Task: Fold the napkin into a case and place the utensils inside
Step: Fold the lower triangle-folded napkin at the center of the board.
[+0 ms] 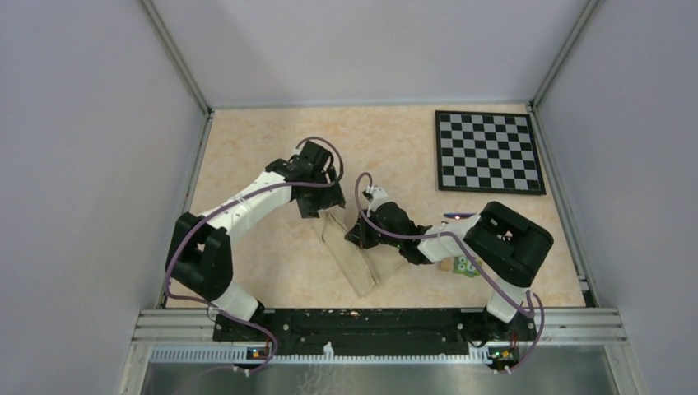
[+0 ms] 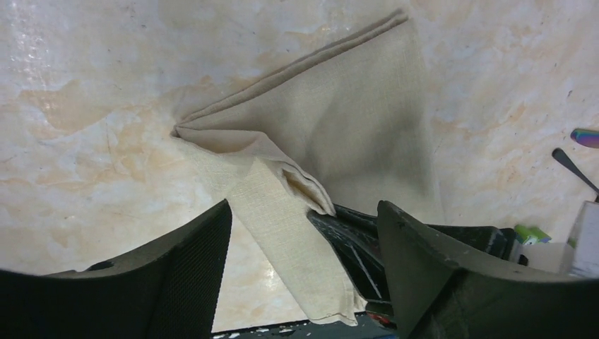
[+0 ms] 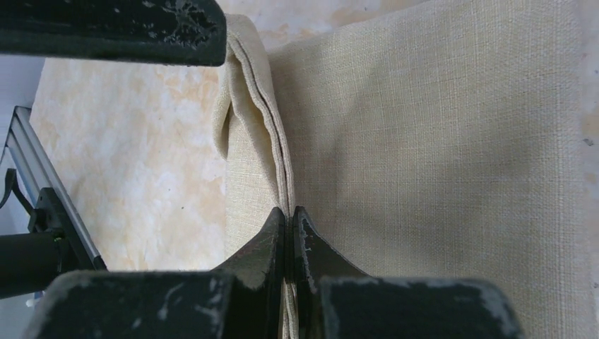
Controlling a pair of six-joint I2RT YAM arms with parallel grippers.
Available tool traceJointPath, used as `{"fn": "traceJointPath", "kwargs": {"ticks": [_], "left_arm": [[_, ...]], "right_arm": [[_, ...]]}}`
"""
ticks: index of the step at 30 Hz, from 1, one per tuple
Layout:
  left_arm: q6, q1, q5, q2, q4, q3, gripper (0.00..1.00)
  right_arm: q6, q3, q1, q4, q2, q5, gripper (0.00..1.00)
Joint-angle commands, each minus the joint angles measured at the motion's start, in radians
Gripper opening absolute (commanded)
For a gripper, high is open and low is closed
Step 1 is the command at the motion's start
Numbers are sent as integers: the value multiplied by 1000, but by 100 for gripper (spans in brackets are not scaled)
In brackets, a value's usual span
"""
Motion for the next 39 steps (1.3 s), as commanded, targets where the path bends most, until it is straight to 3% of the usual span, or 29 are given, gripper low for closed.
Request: {"fn": "traceJointPath", "kwargs": {"ticks": [1,13,20,39], "left_arm": [[42,63,76,-77,90,-84,77],[48,158,230,-151,266,-239,60],[50,163,256,-101,306,-245,32],[37,165,368,35,452,-258,10]], "right_arm": [[2,-14,-13,13,-66,36,0],[17,-25,-22,23,-23,33,0],[23,-31,-30,12,-15,54,0],[38,-50,-46,31,13,61,0]]}}
